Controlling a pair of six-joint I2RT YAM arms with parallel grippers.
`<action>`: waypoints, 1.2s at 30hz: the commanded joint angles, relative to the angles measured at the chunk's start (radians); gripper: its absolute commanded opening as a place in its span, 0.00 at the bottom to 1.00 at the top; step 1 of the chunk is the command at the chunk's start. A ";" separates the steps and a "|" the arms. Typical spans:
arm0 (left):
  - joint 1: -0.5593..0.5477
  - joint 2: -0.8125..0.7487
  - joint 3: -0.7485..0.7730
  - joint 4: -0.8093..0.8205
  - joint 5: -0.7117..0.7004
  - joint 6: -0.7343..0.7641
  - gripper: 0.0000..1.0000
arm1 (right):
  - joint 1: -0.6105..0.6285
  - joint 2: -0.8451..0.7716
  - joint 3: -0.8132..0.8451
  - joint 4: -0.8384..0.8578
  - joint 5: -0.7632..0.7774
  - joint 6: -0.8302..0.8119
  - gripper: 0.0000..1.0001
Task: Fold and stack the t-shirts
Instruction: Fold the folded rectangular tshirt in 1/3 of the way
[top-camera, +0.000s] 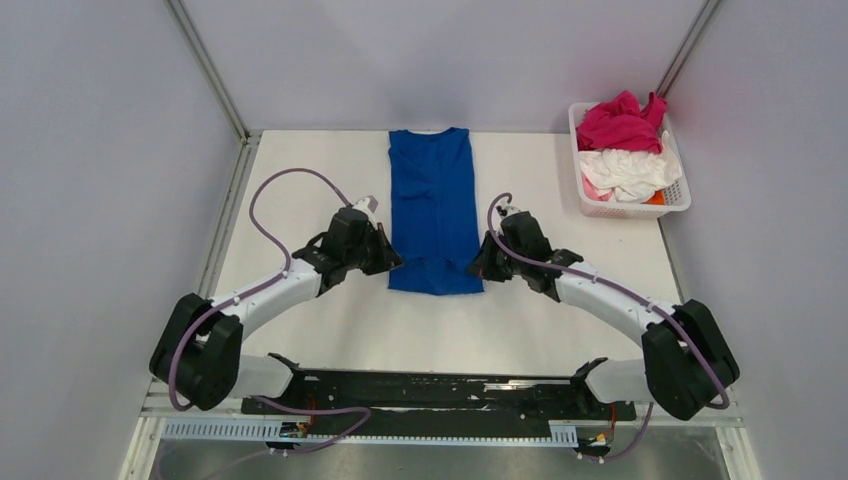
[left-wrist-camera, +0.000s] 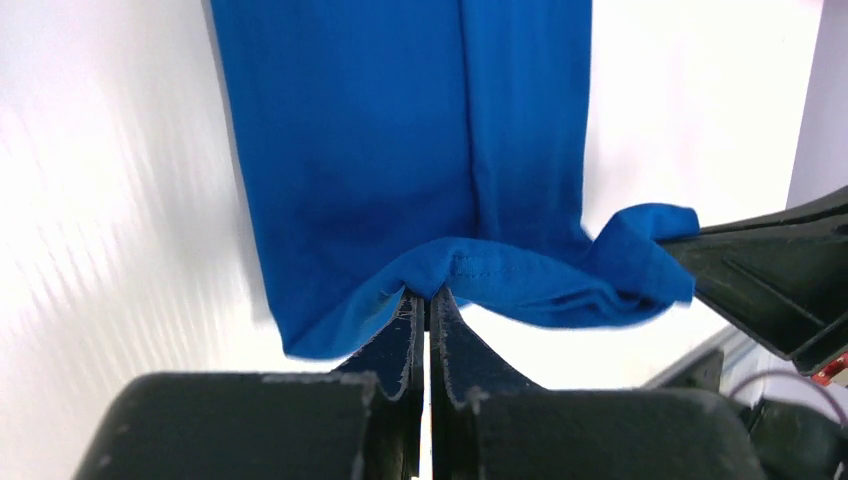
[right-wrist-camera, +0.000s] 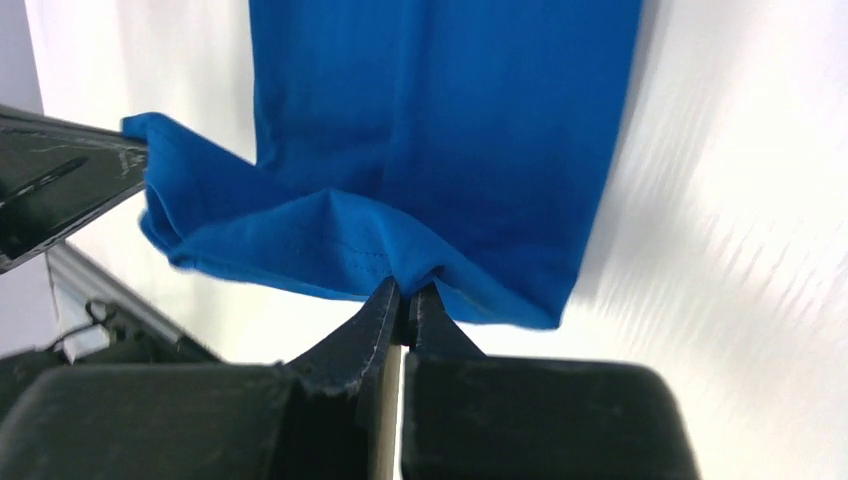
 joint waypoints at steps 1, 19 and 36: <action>0.062 0.071 0.126 0.058 -0.040 0.098 0.00 | -0.058 0.090 0.138 0.029 0.090 -0.057 0.00; 0.200 0.447 0.496 0.047 0.014 0.208 0.00 | -0.204 0.431 0.503 0.066 0.026 -0.181 0.00; 0.246 0.665 0.693 -0.034 0.039 0.212 0.00 | -0.257 0.641 0.651 0.081 -0.014 -0.187 0.00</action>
